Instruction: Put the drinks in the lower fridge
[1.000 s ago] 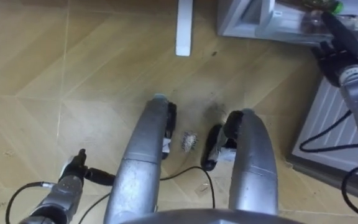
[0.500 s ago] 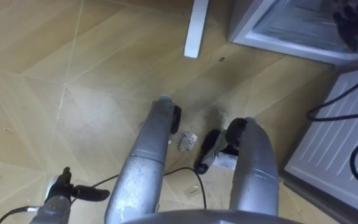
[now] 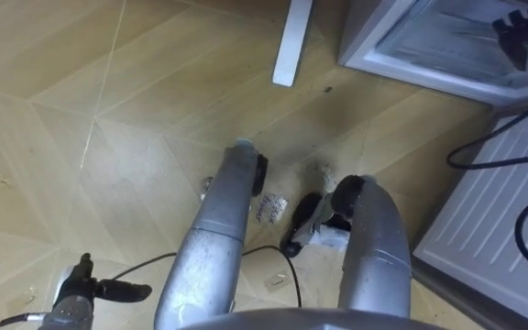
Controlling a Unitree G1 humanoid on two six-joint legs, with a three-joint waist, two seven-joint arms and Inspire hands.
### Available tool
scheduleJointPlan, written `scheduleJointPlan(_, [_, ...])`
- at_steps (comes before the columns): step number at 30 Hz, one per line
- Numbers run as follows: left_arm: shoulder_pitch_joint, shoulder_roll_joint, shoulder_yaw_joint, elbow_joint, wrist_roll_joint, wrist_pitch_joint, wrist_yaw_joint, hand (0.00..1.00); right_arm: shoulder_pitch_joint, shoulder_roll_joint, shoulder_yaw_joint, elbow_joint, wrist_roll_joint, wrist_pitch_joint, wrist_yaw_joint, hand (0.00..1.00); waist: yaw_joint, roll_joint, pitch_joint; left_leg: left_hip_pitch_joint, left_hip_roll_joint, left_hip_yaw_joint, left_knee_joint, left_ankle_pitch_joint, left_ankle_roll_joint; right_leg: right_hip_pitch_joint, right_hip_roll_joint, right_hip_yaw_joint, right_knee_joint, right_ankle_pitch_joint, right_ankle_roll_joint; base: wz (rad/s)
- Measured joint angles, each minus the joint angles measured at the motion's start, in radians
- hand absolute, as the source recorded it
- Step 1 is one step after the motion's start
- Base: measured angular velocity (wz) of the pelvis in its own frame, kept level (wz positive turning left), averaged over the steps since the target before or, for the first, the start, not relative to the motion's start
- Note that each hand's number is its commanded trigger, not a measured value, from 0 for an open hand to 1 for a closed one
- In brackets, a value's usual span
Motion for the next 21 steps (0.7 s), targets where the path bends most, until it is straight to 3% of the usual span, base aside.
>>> scheduleJointPlan(6, [0.002,0.003,-0.005,-0.003,0.0,-0.001,0.0,0.0,0.0,0.0,-0.026,0.006,0.0,-0.028,-0.011,0.0,0.009,0.02,-0.0004,0.004,-0.011,0.003,0.001,0.001,0.001,0.002,-0.014,0.004,0.012,-0.006,0.009,0.06])
scheduleJointPlan(10, [0.004,0.017,-0.025,-0.013,-0.001,0.001,0.0,0.0,0.018,0.0,0.009,0.019,0.0,-0.048,0.013,0.0,0.027,0.026,0.0007,0.031,-0.007,0.003,-0.007,-0.002,-0.005,0.024,0.0,0.009,0.003,-0.007,0.01,-0.05])
scheduleJointPlan(16, [0.016,0.025,-0.027,0.004,-0.001,0.006,-0.04,0.0,0.122,-0.001,0.012,0.118,-0.015,-0.049,0.22,0.0,0.039,0.04,-0.0004,0.163,-0.002,-0.007,-0.09,0.002,-0.012,0.158,0.006,-0.01,-0.081,-0.002,0.005,0.04])
scheduleJointPlan(19, [0.049,0.029,-0.028,0.005,-0.018,0.01,-0.056,0.0,0.172,-0.002,0.013,0.215,-0.095,-0.049,0.326,0.0,0.04,0.06,-0.0017,0.249,0.015,-0.024,-0.16,0.006,-0.018,0.253,0.035,-0.029,-0.176,0.02,0.012,-0.04])
scheduleJointPlan(21, [0.05,0.029,-0.024,0.025,-0.022,0.014,-0.079,0.0,0.212,-0.003,0.013,0.259,-0.168,-0.05,0.379,0.0,0.034,0.078,-0.0107,0.293,0.025,-0.034,-0.21,0.019,-0.012,0.306,0.047,-0.049,-0.241,0.042,0.012,-0.02])
